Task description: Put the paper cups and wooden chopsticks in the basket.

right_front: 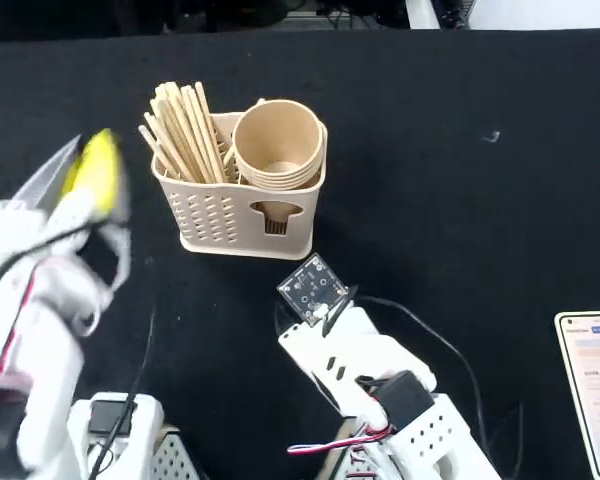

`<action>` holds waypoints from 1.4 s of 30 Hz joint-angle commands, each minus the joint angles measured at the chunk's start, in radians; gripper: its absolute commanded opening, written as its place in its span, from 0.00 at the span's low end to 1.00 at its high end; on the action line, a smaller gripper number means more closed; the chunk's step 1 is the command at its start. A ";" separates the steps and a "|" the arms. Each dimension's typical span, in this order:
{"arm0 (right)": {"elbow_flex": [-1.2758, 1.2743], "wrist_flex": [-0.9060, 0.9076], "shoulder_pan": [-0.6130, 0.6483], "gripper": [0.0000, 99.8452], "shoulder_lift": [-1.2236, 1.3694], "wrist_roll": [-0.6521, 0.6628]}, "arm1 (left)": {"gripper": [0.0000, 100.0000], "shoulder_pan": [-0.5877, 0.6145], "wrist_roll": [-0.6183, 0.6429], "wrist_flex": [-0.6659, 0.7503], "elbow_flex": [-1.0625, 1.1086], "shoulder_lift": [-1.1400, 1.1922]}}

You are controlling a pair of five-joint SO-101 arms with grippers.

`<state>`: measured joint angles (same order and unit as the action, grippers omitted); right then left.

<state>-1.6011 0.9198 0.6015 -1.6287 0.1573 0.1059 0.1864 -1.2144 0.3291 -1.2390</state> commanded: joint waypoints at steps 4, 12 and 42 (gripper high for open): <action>0.199 0.149 0.006 0.01 -0.018 0.002 | 0.03 0.170 -0.212 -0.153 0.306 -0.221; 0.237 0.166 -0.057 0.01 -0.018 0.005 | 0.04 0.174 -0.436 -0.152 0.739 -0.491; -0.096 0.132 -0.404 0.02 -0.058 -0.261 | 0.04 0.174 -0.086 0.023 1.369 -0.572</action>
<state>-1.6962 1.0518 0.1918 -1.6579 0.0084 0.2731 0.0882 -1.2068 1.6763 -1.8067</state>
